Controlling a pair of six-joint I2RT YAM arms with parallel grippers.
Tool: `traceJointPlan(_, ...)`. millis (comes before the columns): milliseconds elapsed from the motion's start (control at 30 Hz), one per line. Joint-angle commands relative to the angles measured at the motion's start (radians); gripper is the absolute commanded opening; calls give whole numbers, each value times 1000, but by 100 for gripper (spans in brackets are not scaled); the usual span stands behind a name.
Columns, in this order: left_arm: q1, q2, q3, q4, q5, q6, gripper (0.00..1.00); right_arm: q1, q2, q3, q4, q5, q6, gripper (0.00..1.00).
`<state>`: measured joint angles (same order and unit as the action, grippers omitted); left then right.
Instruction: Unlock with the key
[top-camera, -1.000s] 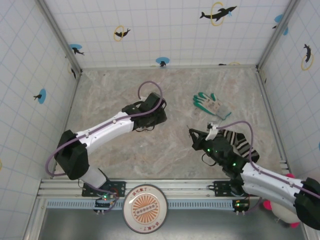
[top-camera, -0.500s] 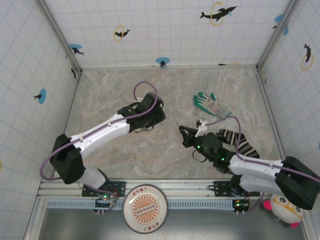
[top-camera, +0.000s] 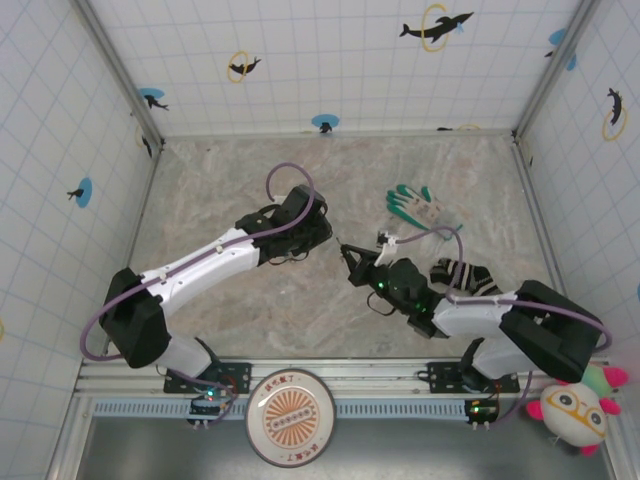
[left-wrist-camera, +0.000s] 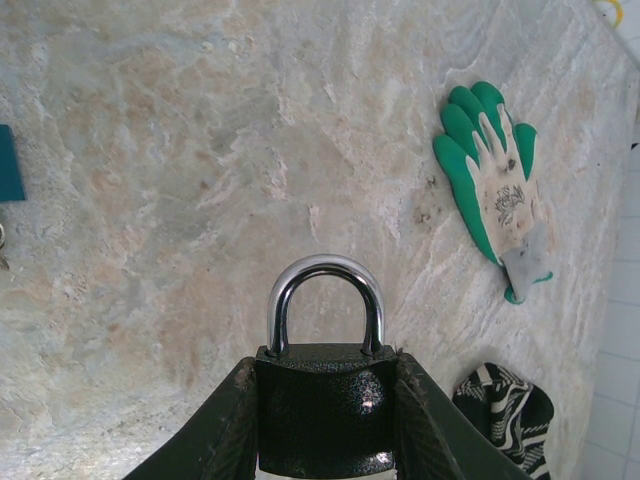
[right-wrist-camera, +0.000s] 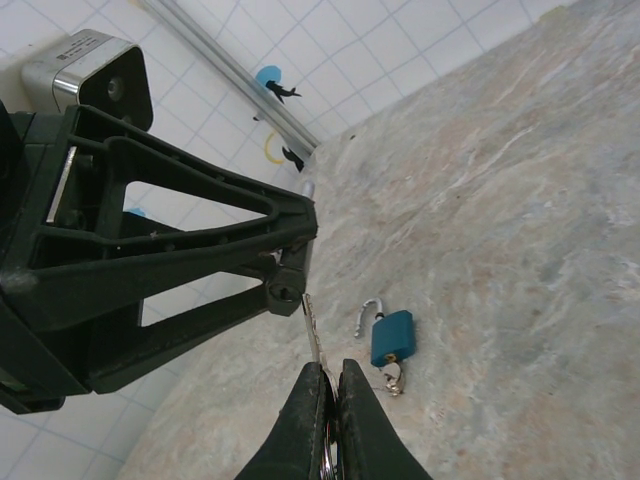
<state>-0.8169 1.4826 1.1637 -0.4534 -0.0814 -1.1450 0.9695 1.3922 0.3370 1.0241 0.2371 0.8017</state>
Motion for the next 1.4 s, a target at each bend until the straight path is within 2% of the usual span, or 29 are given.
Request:
traceJointPlan(0,2,-23,-4,30,14,-20,13,11,42,54,110,0,34,0)
traceJointPlan(267,2,-21,-11,45,31,-22,13,20,96,62,147,16,57,0)
traceJointPlan(1067,5,-40,-35,55,31,-20,13,44,96,56,138,83,68,0)
traceJointPlan(1367,6,-53,-30,12,-36,-49,13,111,90,48,116,200,92,0)
